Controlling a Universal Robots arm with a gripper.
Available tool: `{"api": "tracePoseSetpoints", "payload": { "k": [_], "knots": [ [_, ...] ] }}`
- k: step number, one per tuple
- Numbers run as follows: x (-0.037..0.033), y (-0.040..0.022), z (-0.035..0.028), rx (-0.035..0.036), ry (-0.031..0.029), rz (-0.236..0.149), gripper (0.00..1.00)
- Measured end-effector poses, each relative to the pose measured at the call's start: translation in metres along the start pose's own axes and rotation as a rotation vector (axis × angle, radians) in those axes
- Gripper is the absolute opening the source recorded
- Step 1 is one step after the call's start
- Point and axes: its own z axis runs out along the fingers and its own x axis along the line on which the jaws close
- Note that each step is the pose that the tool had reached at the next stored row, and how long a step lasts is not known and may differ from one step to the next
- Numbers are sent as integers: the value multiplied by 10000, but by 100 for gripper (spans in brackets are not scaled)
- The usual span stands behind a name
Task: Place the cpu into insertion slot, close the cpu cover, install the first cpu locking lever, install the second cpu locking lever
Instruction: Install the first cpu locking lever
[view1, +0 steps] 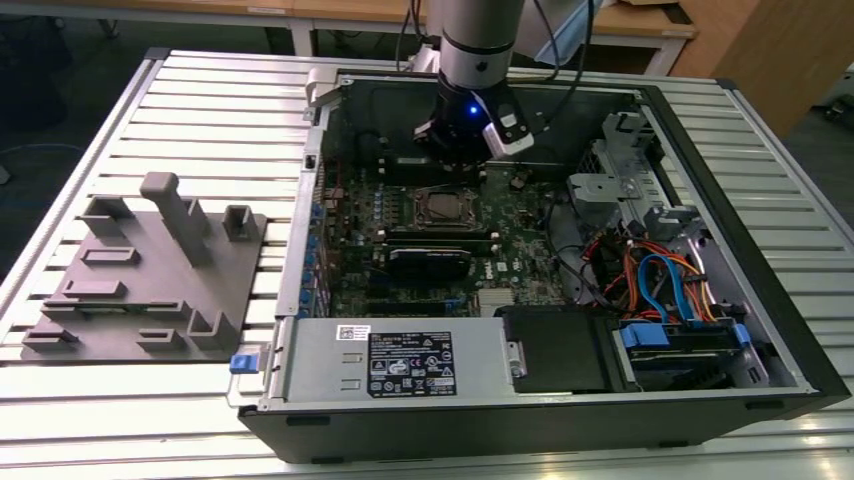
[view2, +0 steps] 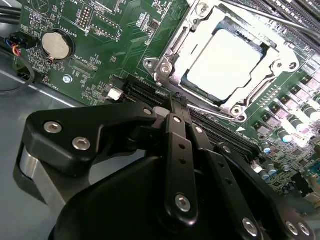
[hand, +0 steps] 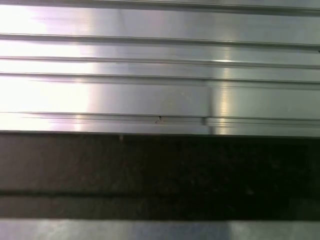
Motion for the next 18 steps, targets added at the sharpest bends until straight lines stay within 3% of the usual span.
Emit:
{"api": "tracePoseSetpoints", "payload": {
  "k": [18],
  "knots": [
    [-5, 0, 9, 1, 1, -2, 11]
  ]
}}
